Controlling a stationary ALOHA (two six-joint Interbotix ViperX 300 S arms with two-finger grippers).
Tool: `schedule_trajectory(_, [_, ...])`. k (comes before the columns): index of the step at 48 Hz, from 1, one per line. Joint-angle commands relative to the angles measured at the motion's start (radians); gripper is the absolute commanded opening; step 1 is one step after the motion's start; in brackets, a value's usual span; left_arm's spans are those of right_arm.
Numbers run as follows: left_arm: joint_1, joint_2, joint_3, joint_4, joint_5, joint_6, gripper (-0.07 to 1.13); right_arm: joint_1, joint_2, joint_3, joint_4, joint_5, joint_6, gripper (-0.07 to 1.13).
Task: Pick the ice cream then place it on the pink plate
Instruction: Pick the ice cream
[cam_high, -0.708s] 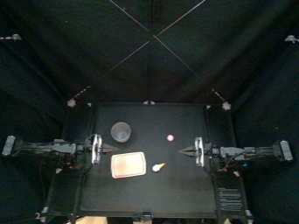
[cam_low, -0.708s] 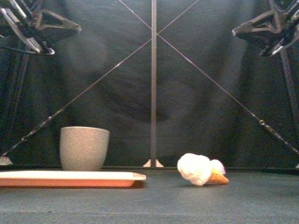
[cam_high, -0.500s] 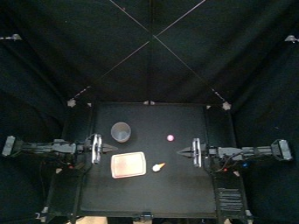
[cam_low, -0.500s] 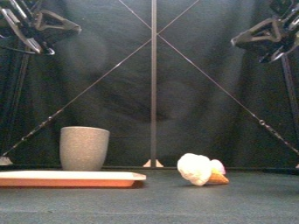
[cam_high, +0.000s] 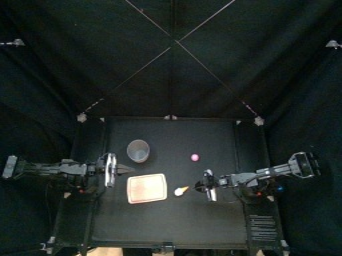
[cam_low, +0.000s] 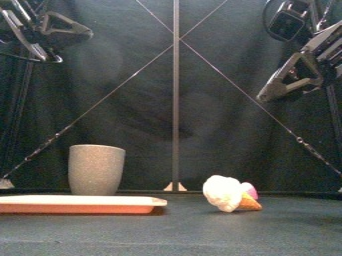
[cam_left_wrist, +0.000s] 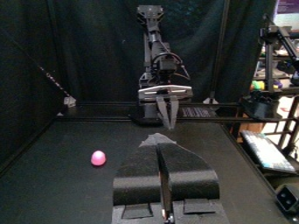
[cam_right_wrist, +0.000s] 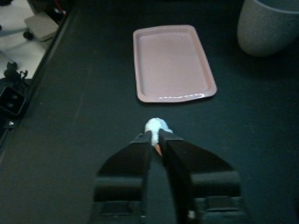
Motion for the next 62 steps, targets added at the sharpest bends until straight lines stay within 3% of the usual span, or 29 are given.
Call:
schedule_trajectory(1, [-0.002, 0.002, -0.011, -0.002, -0.006, -0.002, -0.02, -0.003, 0.067, -0.055, 0.002, -0.003, -0.002, 0.82])
schedule_trajectory(7, [-0.003, 0.002, -0.009, -0.002, -0.006, -0.002, -0.02, -0.006, 0.164, -0.092, 0.0, -0.003, -0.002, 1.02])
schedule_trajectory(10, [-0.002, 0.002, -0.009, -0.002, -0.006, -0.002, -0.02, -0.006, 0.206, -0.107, 0.003, -0.003, -0.002, 1.06])
schedule_trajectory(30, [-0.003, -0.009, -0.006, 0.0, -0.006, -0.002, -0.02, -0.031, 0.417, -0.184, -0.006, -0.002, -0.005, 1.05])
schedule_trajectory(62, [-0.003, -0.011, -0.003, 0.002, -0.006, -0.002, -0.02, -0.064, 0.528, -0.249, -0.005, -0.002, -0.002, 1.03])
